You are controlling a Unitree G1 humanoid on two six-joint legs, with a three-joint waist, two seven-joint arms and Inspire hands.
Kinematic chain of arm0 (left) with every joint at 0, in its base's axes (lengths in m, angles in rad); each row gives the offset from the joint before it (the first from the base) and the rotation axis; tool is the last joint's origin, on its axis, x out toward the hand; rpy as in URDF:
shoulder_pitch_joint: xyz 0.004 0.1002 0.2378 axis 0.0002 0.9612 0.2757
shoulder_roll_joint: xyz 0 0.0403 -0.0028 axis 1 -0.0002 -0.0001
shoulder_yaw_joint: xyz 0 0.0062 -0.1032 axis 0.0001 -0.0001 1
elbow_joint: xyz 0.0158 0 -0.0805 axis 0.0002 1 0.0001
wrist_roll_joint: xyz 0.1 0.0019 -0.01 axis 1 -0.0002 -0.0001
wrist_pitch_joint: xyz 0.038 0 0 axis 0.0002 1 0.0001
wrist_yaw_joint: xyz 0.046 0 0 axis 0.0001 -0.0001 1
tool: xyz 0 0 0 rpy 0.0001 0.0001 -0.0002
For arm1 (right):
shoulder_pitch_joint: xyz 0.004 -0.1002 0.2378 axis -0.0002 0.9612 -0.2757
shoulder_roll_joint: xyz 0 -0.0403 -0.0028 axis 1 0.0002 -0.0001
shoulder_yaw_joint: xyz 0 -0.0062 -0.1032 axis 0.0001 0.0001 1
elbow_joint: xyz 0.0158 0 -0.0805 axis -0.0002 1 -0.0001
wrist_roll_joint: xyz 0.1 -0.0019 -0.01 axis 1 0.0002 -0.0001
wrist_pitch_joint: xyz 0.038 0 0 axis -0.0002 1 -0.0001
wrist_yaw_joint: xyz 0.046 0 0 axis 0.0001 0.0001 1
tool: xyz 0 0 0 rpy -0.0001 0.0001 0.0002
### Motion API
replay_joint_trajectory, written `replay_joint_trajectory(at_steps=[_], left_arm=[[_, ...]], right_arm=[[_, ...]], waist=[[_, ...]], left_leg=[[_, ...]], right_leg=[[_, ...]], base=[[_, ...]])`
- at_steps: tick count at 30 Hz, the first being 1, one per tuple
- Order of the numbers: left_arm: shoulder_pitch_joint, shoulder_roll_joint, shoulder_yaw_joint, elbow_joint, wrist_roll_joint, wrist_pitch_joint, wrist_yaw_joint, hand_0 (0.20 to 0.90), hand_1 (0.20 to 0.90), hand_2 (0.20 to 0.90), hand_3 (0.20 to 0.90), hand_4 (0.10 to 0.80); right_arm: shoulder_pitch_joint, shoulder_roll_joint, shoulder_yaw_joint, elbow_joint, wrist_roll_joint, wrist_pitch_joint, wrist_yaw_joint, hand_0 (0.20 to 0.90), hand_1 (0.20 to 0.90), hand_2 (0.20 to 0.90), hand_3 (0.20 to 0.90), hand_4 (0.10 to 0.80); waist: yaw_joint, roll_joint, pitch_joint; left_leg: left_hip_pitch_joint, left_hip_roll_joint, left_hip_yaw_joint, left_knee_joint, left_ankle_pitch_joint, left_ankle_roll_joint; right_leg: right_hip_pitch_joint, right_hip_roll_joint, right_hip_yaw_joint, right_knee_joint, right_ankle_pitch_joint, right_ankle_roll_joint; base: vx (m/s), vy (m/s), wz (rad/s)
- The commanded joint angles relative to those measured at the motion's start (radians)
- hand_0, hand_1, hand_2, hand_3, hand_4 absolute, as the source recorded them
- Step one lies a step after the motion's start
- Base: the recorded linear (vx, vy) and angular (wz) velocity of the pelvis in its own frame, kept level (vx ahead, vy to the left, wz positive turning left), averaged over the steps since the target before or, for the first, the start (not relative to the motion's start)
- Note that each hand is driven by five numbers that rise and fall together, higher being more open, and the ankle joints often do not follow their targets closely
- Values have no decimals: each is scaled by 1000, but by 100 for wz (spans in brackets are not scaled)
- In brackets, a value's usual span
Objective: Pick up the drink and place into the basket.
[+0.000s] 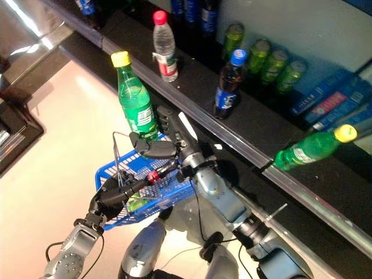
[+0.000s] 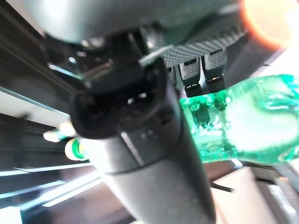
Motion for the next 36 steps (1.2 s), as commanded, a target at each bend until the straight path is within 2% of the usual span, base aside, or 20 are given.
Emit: replay_joint_trajectory(at_steps=[1, 10, 16, 23, 27, 29, 32, 33, 34, 35, 36], left_arm=[[-132, 52, 27, -392, -32, -166, -289, 300, 300, 300, 200, 100], [-171, 87, 68, -491, -150, -111, -406, 300, 300, 300, 200, 100], [-146, 98, 105, -495, -157, -110, -455, 300, 300, 300, 200, 100], [-111, 109, 148, -488, -186, -105, -532, 300, 300, 300, 200, 100], [-106, 102, 159, -498, -192, -87, -542, 300, 300, 300, 200, 100], [-110, 102, 157, -505, -197, -82, -539, 300, 300, 300, 200, 100], [-115, 98, 152, -514, -198, -70, -539, 300, 300, 300, 200, 100], [-119, 92, 151, -517, -192, -58, -538, 300, 300, 300, 200, 100], [-119, 92, 151, -517, -192, -58, -538, 300, 300, 300, 200, 100], [-129, 75, 137, -527, -167, -43, -524, 300, 300, 300, 200, 100], [-129, 75, 137, -527, -167, -43, -524, 300, 300, 300, 200, 100]], right_arm=[[-141, 131, 46, -50, -27, -123, -27, 300, 300, 300, 200, 100], [-78, 185, 85, 200, -53, -103, -48, 300, 300, 300, 200, 100], [11, 209, 126, 355, -87, -81, -12, 300, 300, 300, 200, 100], [65, 225, 117, 537, -171, -53, 30, 300, 300, 300, 200, 100], [74, 216, 128, 638, -249, 56, 33, 300, 300, 300, 200, 100], [71, 216, 130, 686, -297, 80, 15, 300, 300, 300, 200, 100], [44, 230, 130, 792, -396, 171, 1, 300, 300, 300, 200, 100], [23, 237, 133, 842, -459, 225, 6, 300, 300, 300, 200, 100], [23, 237, 133, 842, -459, 225, 7, 300, 300, 300, 200, 100], [-14, 252, 149, 924, -537, 294, 33, 420, 420, 420, 340, 240], [-15, 252, 149, 925, -538, 294, 33, 420, 420, 420, 340, 240]], waist=[[20, -19, -191], [65, -27, -163], [83, -37, -144], [93, -34, -128], [99, -30, -126], [100, -27, -123], [106, -22, -114], [110, -19, -111], [110, -19, -111], [118, -18, -105], [118, -18, -105]], left_leg=[[-62, -26, 2, 126, -22, 38], [-106, -42, -24, 129, -8, 32], [-121, -48, -30, 117, -8, 31], [-131, -53, -32, 104, -3, 32], [-131, -51, -31, 94, 1, 31], [-133, -51, -30, 92, 2, 32], [-136, -52, -30, 90, 5, 30], [-136, -52, -32, 89, 5, 30], [-136, -52, -32, 89, 5, 30], [-138, -53, -33, 87, 8, 30], [-137, -53, -33, 87, 8, 30]], right_leg=[[123, -2, -9, -142, 81, -7], [117, -10, -48, -149, 91, 6], [109, -10, -52, -160, 94, 15], [102, -10, -55, -170, 99, 18], [101, -10, -56, -173, 99, 21], [98, -10, -57, -172, 100, 21], [92, -11, -58, -170, 102, 22], [92, -11, -59, -168, 103, 21], [92, -11, -59, -168, 103, 21], [91, -11, -60, -169, 105, 22], [91, -11, -60, -169, 105, 22]], base=[[17, -13, 20], [4, -12, 16], [-13, -37, 8], [-4, -2, 1], [27, -9, 4], [0, 0, 0], [0, 0, 0], [0, 0, 0], [43, -31, 1], [0, 0, 0], [41, -28, 2]])
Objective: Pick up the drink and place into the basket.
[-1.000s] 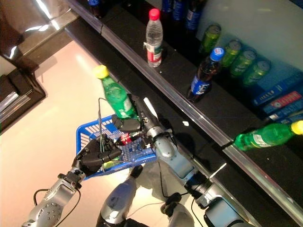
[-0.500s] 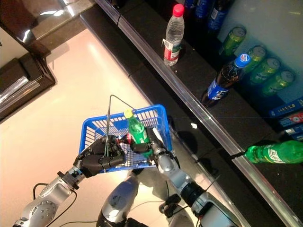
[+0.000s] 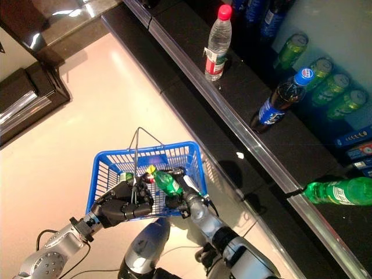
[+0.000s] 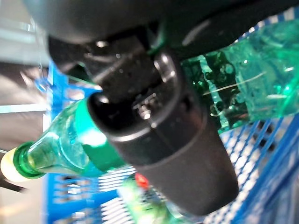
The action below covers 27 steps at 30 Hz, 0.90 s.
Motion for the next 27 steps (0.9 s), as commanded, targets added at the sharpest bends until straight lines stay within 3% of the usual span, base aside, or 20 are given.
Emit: replay_joint_trajectory(at_steps=[1, 2, 3, 4, 12, 18, 23, 27], left_arm=[[-164, -91, 131, -440, -148, -219, -245, 300, 300, 300, 200, 100], [-166, -97, 124, -449, -140, -214, -239, 300, 300, 300, 200, 100], [-171, -102, 111, -463, -127, -207, -225, 300, 300, 300, 200, 100], [-173, -103, 108, -466, -125, -206, -222, 300, 300, 300, 200, 100], [-183, -138, 66, -484, -102, -160, -150, 300, 300, 300, 200, 100], [-194, -144, 48, -486, -95, -141, -103, 300, 300, 300, 200, 100], [-210, -128, 48, -486, -87, -138, -40, 300, 300, 300, 200, 100], [-211, -110, 69, -457, -85, -143, -16, 300, 300, 300, 200, 100]], right_arm=[[-38, 10, 78, 134, -135, 132, 27, 512, 512, 512, 447, 347], [-47, 14, 83, 149, -145, 151, 40, 545, 545, 545, 485, 385], [-64, 26, 90, 180, -158, 172, 39, 641, 641, 641, 598, 498], [-67, 28, 90, 183, -157, 178, 40, 900, 900, 900, 900, 800], [-76, 45, 66, 248, -197, 203, 7, 900, 900, 900, 900, 800], [-71, 41, 51, 241, -129, 166, -52, 900, 900, 900, 900, 800], [-70, 20, 43, 137, -25, 87, -127, 900, 900, 900, 900, 800], [-47, -27, 43, -94, 0, 115, -169, 900, 900, 900, 900, 800]], waist=[[9, -2, -98], [11, -1, -96], [17, 1, -91], [17, 0, -92], [26, -1, -89], [21, -9, -86], [9, -27, -82], [-15, -52, -81]], left_leg=[[-87, -21, 25, 83, 6, 23], [-88, -21, 25, 83, 7, 24], [-90, -22, 23, 83, 8, 25], [-93, -23, 21, 79, 14, 26], [-87, -24, 19, 75, 16, 28], [-81, -18, 24, 69, 18, 31], [-72, -10, 28, 60, 18, 32], [-68, 2, 38, 51, 21, 29]], right_leg=[[83, 20, 10, -151, 126, -5], [83, 19, 9, -151, 127, -5], [82, 18, 6, -150, 129, -5], [81, 17, 3, -153, 134, -4], [87, 13, -4, -151, 139, 1], [91, 16, -1, -154, 143, 4], [93, 19, 5, -161, 149, 8], [89, 24, 12, -166, 155, 11]], base=[[0, 0, 0], [43, -25, 2], [30, -16, 3], [51, -25, 4], [55, 1, 2], [43, -5, 3], [28, -11, 7], [27, -43, -1]])
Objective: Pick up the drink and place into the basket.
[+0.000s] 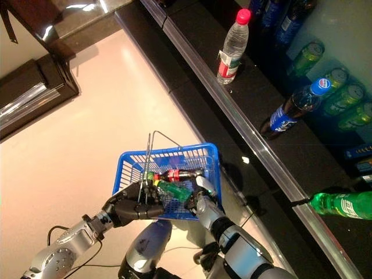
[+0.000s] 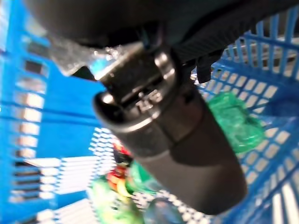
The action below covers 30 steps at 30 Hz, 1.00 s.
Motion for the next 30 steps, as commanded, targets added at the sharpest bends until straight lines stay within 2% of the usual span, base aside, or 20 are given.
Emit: replay_joint_trajectory(at_steps=[1, 3, 6, 7, 10, 13, 14, 17, 19, 23, 24, 27, 30], left_arm=[[-141, -57, 124, -425, -153, -218, -137, 300, 300, 300, 200, 100], [-117, -54, 148, -408, -146, -226, -145, 300, 300, 300, 200, 100], [-98, -44, 165, -388, -138, -248, -135, 300, 300, 300, 200, 100], [-86, -45, 173, -371, -117, -255, -134, 300, 300, 300, 200, 100], [-64, -47, 186, -321, -106, -265, -111, 300, 300, 300, 200, 100], [-46, -51, 200, -276, -96, -275, -105, 300, 300, 300, 200, 100], [-19, -52, 211, -240, -87, -295, -97, 300, 300, 300, 200, 100], [36, -56, 237, -156, -33, -347, -84, 300, 300, 300, 200, 100], [71, -58, 253, -116, 13, -375, -23, 300, 300, 300, 200, 100], [121, -68, 276, -26, 119, -448, 74, 300, 300, 300, 200, 100], [142, -73, 287, 11, 158, -463, 143, 300, 300, 300, 200, 100], [172, -109, 316, 92, 162, -456, 238, 300, 300, 300, 200, 100], [201, -139, 327, 179, 148, -449, 326, 300, 300, 300, 200, 100]], right_arm=[[13, -27, 45, -226, 7, 7, -95, 900, 900, 900, 900, 800], [54, -76, 44, -389, -28, 26, -93, 900, 900, 900, 900, 800], [100, -146, 33, -585, 5, -15, -81, 900, 900, 900, 900, 800], [124, -182, 12, -688, 32, -36, -60, 900, 900, 900, 900, 800], [184, -228, -38, -836, 167, -118, 2, 900, 900, 900, 900, 800], [218, -252, -66, -904, 246, -174, 38, 900, 900, 900, 900, 800], [257, -272, -104, -979, 335, -204, 90, 900, 900, 900, 900, 800], [331, -292, -163, -1066, 437, -292, 190, 900, 900, 900, 900, 800], [379, -295, -199, -1100, 495, -329, 247, 900, 900, 900, 900, 800], [451, -279, -244, -1104, 520, -361, 278, 900, 900, 900, 900, 800], [477, -271, -264, -1089, 567, -361, 289, 900, 900, 900, 900, 800], [541, -235, -298, -1020, 554, -350, 321, 900, 900, 900, 900, 800], [621, -227, -324, -974, 649, -339, 376, 900, 900, 900, 900, 800]], waist=[[-49, -49, -79], [-66, -64, -78], [-89, -82, -78], [-100, -91, -79], [-117, -103, -83], [-124, -110, -89], [-133, -117, -94], [-150, -128, -113], [-161, -134, -134], [-184, -148, -177], [-197, -157, -195], [-230, -170, -232], [-268, -176, -261]], left_leg=[[-65, 13, 67, 52, 17, 25], [-60, 21, 78, 51, 13, 24], [-55, 32, 92, 52, 7, 23], [-50, 38, 97, 51, 5, 23], [-41, 49, 108, 49, 3, 20], [-34, 54, 112, 45, 2, 19], [-29, 58, 120, 44, -1, 20], [-14, 68, 138, 36, -5, 22], [6, 74, 152, 20, -6, 24], [43, 85, 178, -14, -8, 25], [57, 90, 193, -27, -8, 26], [92, 104, 232, -69, -4, 26], [129, 122, 277, -111, 3, 20]], right_leg=[[67, 27, 46, -155, 157, 6], [69, 32, 57, -159, 158, 8], [66, 40, 73, -164, 158, 10], [68, 45, 80, -166, 157, 10], [73, 50, 88, -171, 157, 13], [77, 54, 92, -175, 157, 14], [82, 56, 94, -180, 157, 17], [89, 62, 107, -195, 164, 22], [100, 65, 120, -215, 171, 28], [111, 67, 146, -245, 183, 41], [113, 68, 162, -257, 188, 45], [122, 70, 193, -294, 203, 53], [127, 69, 223, -331, 224, 62]], base=[[20, -37, -3], [17, -59, -6], [7, -46, -8], [17, -44, -6], [17, -44, -11], [21, -34, -14], [17, -45, -5], [17, -23, -5], [41, 3, -9], [40, -5, -15], [24, -4, -7], [9, 8, -21], [-15, 24, -32]])
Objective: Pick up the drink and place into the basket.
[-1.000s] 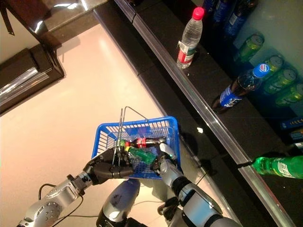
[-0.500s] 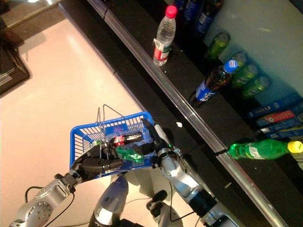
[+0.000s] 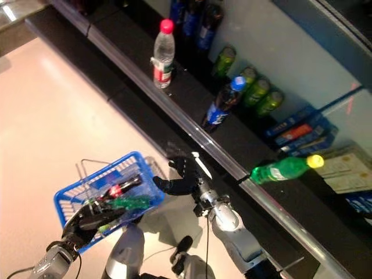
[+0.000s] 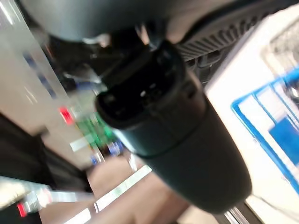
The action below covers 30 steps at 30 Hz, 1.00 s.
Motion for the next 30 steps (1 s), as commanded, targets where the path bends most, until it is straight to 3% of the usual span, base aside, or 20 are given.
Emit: replay_joint_trajectory(at_steps=[1, 7, 9, 12, 14, 19, 22, 30], left_arm=[[10, -10, 59, -106, -10, -255, 9, 300, 300, 300, 200, 100], [-40, -84, 55, 234, -7, -282, 62, 300, 300, 300, 200, 100], [-83, -127, 59, 385, -17, -280, 56, 300, 300, 300, 200, 100], [-117, -159, 57, 502, 6, -252, 68, 300, 300, 300, 200, 100], [-147, -177, 46, 601, 4, -230, 59, 300, 300, 300, 200, 100], [-192, -184, 36, 787, 57, -188, 81, 300, 300, 300, 200, 100], [-203, -194, 37, 850, 69, -183, 85, 300, 300, 300, 200, 100], [-200, -231, 46, 945, 38, -212, 65, 300, 300, 300, 200, 100]], right_arm=[[95, -27, -8, 33, 122, -88, 85, 900, 900, 900, 900, 800], [145, 18, -12, 291, 90, -59, 84, 900, 900, 900, 900, 800], [138, 58, -21, 473, 44, -53, 60, 900, 900, 900, 900, 800], [115, 101, -53, 669, -38, 7, 8, 900, 900, 900, 900, 800], [87, 104, -57, 852, -121, -9, -15, 900, 900, 900, 900, 800], [41, 130, -73, 1129, -166, 49, -15, 900, 900, 900, 900, 800], [41, 141, -95, 1237, -209, 60, -22, 900, 900, 900, 900, 800], [51, 158, -282, 1381, -20, 94, 2, 900, 900, 900, 900, 800]], waist=[[-85, 51, -213], [-156, 69, -273], [-179, 79, -296], [-191, 93, -316], [-191, 103, -327], [-182, 121, -351], [-184, 129, -362], [-206, 148, -382]], left_leg=[[48, 40, 84, -54, 2, 11], [101, 57, 158, -104, 5, 1], [121, 59, 181, -116, 1, -3], [138, 62, 195, -125, -3, -7], [150, 68, 202, -134, -6, -10], [167, 73, 199, -161, -5, -21], [166, 75, 199, -169, -4, -23], [174, 67, 205, -172, -13, -19]], right_leg=[[14, -41, 64, -68, 83, 66], [8, -54, 95, -104, 107, 77], [12, -60, 101, -114, 112, 77], [18, -63, 102, -125, 116, 77], [24, -66, 95, -134, 118, 78], [38, -71, 67, -146, 118, 80], [38, -72, 57, -145, 115, 79], [40, -71, 59, -140, 108, 75]], base=[[-29, 51, -26], [-23, 64, -28], [-4, 64, -22], [5, 36, -16], [0, 16, -12], [0, 0, 0], [0, 0, 0], [17, 36, 1]])
